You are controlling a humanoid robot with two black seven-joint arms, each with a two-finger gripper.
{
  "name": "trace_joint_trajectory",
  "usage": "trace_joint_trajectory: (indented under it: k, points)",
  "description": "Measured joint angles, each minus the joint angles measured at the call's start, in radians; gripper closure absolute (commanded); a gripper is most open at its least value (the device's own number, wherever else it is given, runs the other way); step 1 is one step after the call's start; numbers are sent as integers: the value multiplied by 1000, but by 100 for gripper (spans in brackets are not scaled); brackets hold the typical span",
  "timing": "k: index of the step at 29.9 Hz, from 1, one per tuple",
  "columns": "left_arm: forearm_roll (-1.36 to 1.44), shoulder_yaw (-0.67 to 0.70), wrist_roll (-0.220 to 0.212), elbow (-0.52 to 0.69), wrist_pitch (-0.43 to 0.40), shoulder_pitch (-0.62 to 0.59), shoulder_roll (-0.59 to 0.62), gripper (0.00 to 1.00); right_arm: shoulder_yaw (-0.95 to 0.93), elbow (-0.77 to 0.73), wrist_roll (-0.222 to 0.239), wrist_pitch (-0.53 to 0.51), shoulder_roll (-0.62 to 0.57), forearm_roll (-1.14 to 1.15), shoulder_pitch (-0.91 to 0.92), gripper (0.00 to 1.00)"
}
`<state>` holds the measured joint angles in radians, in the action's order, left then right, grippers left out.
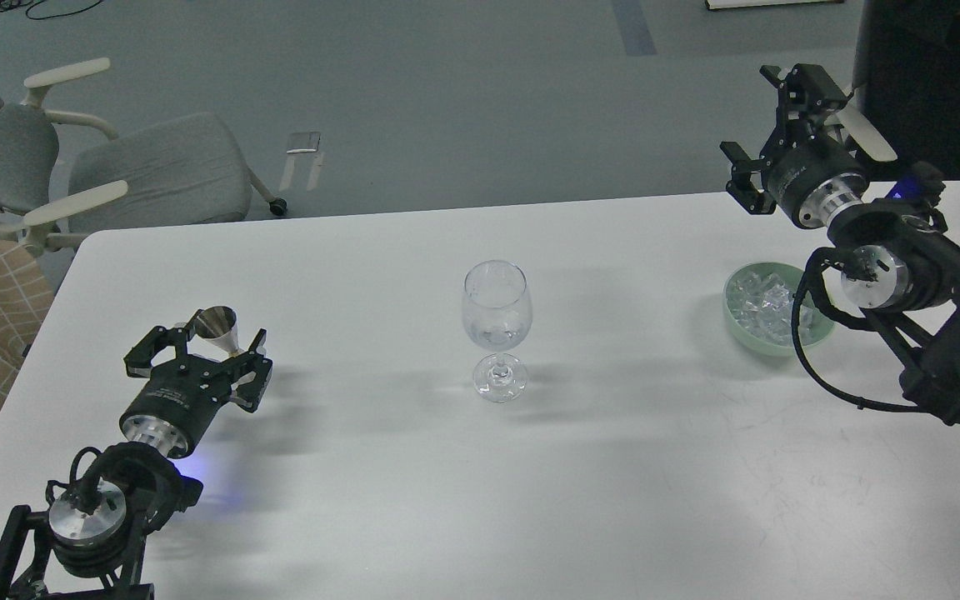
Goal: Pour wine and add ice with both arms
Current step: 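Lower the jigger onto the table and open the left gripper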
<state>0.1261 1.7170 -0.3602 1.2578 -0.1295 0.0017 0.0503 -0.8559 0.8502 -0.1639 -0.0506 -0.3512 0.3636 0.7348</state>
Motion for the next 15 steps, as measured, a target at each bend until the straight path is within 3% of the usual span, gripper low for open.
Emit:
trace_joint_trajectory:
  k: [10,15]
  points:
    - [-12,21,-14,3,-24,71,28,2,0,1,1,0,-2,0,1,0]
    - [-13,62,-27,8,-113,140,71,2,0,2,1,0,-5,0,2,0]
